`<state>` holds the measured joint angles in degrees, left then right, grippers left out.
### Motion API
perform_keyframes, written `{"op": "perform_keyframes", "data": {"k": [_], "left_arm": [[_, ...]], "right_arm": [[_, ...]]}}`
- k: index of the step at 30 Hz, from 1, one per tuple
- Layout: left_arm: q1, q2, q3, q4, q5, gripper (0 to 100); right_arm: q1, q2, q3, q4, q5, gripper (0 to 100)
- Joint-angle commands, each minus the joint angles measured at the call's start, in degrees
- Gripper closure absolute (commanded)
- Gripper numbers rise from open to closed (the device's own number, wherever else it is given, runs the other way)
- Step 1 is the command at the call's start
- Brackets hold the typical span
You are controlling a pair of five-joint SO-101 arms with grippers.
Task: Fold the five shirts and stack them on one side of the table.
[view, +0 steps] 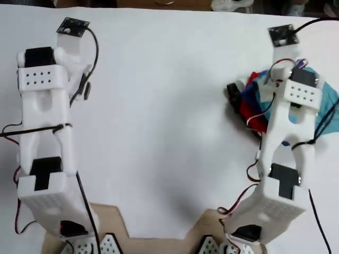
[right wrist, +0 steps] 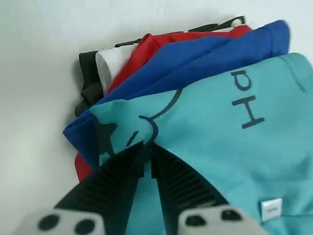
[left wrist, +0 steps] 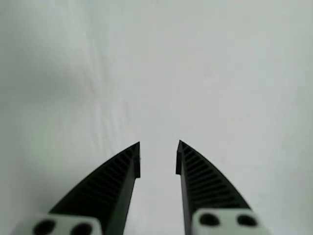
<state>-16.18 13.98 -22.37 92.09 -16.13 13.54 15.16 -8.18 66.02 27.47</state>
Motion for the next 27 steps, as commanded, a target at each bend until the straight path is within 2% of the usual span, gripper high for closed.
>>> {"op": "perform_keyframes", "data": {"k": [1,9,13,17,22,27], "left_arm": [[-0.97,-4.4,-0.66,0.26,-0.35,87],[-0.97,-4.31,-0.66,0.09,-2.2,87],[-0.97,-4.31,-0.66,0.09,-2.2,87],[-0.97,-4.31,-0.66,0.09,-2.2,87],[-0.97,-4.31,-0.75,0.09,-2.2,87],[-0.7,-4.31,-0.75,0.09,-2.02,87]], "right_arm": [[-1.54,1.36,0.35,-1.01,0.0,97.7],[-3.47,-2.33,-2.02,3.3,0.09,97.7],[-2.15,-10.86,-6.15,8.75,-0.18,97.7],[1.01,-18.33,-2.73,13.23,0.0,97.7],[6.73,-22.81,6.68,12.88,0.09,97.7],[10.68,-21.49,14.95,5.41,0.18,97.8]]}}
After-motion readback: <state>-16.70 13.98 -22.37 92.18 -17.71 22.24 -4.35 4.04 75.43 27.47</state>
